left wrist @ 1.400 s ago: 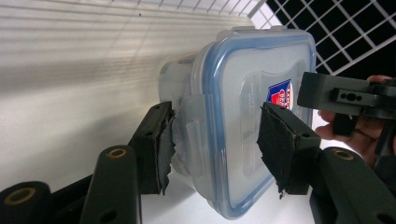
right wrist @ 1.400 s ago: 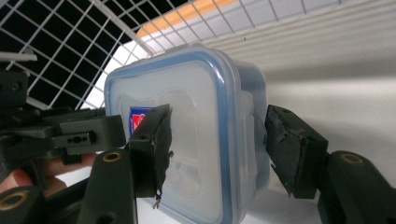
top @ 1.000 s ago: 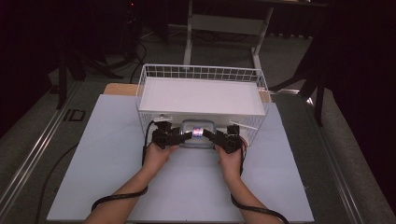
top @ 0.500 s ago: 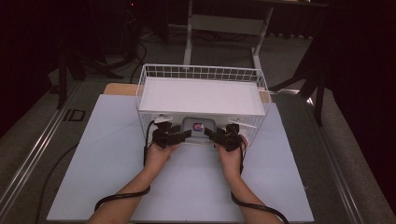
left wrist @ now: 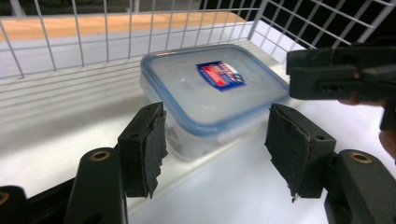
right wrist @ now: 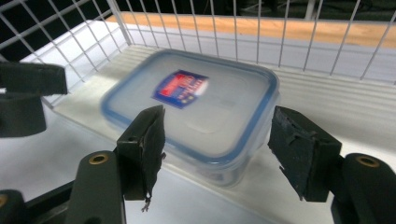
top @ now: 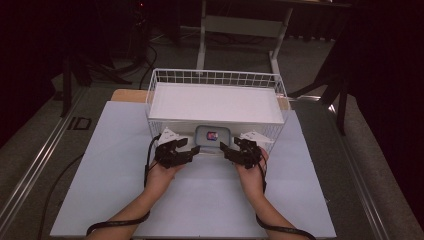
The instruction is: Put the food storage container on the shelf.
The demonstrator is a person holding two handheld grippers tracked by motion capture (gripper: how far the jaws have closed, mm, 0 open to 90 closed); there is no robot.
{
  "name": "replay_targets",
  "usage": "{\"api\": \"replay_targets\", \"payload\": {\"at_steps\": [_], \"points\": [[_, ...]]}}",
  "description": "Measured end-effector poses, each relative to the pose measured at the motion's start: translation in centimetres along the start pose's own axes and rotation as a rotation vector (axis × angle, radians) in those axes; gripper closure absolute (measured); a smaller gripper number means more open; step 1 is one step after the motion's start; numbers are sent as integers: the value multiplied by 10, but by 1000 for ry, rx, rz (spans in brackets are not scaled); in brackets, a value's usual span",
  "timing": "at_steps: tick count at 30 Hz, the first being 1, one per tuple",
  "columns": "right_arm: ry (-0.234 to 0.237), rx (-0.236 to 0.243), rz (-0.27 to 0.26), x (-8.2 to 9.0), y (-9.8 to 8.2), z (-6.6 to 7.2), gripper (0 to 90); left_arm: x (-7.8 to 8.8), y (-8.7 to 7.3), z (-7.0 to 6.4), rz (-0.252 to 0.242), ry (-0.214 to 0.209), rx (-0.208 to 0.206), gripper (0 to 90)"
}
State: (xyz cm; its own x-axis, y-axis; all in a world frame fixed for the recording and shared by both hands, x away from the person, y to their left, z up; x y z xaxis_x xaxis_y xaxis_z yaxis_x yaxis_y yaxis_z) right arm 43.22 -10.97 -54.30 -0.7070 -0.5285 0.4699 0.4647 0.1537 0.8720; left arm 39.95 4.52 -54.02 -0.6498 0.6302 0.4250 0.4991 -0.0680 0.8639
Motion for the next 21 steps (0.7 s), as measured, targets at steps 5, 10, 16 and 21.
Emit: {"api": "replay_targets", "payload": {"at_steps": [5, 10, 16, 21], "points": [[44, 9, -8, 11, 2, 19, 398, 22, -10, -16, 4, -45, -4, 402], [79, 14, 21, 14, -4, 32, 550, 42, -18, -27, 17, -62, -13, 367], [81, 46, 70, 9, -15, 35, 807, 64, -22, -42, -9, -120, -23, 250], [106, 58, 112, 2, -24, 41, 900, 78, -33, -50, 29, -88, -38, 184]]}}
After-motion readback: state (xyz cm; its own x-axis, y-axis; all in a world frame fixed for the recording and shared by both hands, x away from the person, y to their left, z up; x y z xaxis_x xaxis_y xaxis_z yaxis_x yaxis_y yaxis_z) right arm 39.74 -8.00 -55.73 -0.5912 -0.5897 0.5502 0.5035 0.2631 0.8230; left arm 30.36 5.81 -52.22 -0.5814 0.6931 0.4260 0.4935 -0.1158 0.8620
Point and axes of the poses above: each handheld gripper's, and its own axes: x roughly backward along the jaws, y roughly out of its top, z roughly to its left, the point moved 10 cm from there along -x, roughly forward along the jaws, and after that the axes turned 2 degrees about x, right-handed, at the moved point
